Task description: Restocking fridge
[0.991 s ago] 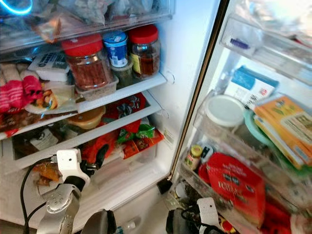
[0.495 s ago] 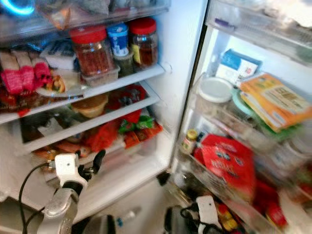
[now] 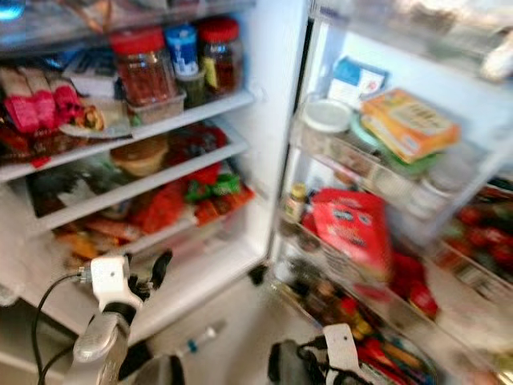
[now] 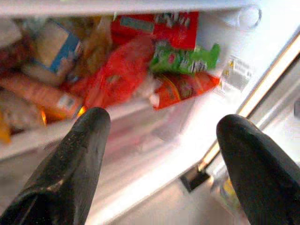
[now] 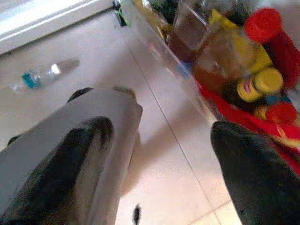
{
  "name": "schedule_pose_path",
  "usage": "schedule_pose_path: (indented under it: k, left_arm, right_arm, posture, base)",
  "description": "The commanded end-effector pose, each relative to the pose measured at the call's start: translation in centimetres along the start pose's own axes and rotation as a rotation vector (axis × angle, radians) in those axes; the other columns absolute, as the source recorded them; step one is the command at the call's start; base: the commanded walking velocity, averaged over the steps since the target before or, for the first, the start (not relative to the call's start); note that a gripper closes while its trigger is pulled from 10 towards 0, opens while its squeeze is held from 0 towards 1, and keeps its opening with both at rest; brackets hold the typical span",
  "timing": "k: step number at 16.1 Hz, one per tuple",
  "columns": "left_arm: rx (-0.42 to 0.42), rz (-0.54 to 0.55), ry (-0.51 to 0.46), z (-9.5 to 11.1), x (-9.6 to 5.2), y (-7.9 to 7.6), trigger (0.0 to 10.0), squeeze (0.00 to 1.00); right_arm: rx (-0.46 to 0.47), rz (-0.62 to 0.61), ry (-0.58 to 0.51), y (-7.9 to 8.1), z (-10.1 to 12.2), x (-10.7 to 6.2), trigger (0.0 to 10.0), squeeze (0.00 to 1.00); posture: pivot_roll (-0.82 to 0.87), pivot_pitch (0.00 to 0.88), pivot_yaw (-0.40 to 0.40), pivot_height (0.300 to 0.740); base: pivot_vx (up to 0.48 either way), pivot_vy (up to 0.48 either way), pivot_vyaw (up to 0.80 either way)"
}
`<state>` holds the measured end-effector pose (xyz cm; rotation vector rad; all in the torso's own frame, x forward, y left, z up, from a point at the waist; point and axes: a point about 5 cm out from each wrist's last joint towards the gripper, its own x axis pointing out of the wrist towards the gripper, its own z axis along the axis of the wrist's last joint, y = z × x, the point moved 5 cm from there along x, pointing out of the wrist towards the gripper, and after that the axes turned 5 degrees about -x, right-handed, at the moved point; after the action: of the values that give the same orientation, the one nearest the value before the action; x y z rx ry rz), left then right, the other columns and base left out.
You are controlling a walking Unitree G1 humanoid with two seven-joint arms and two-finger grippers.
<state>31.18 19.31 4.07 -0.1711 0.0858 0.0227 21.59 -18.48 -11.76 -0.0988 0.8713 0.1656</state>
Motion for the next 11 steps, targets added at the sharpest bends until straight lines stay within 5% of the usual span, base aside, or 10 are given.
schedule_pose_path:
  k: [1,7,11]
  left_arm:
    - [-0.005,0.021,0.019,-0.7,-0.4,0.6,10.0,0.0]
    - [-0.015,0.062,0.099,-3.1,-1.2,1.9,10.0,0.0]
    - [-0.012,0.09,0.23,-6.4,-2.2,3.0,10.0,0.0]
  right_arm:
    - [0.015,0.008,0.1,0.2,-3.1,-0.7,10.0,0.0]
    - [0.016,0.01,0.099,0.3,-3.0,-0.6,10.0,0.0]
    - [0.019,0.009,0.098,0.3,-3.0,-0.6,10.0,0.0]
  posture:
    - [-0.12,0.117,-0.039,0.632]
    - [-0.11,0.12,-0.038,0.632]
    - [-0.11,0.118,-0.036,0.632]
  base:
    - [-0.266,0.0,0.0]
    - [-0.266,0.0,0.0]
    - [-0.192,0.0,0.0]
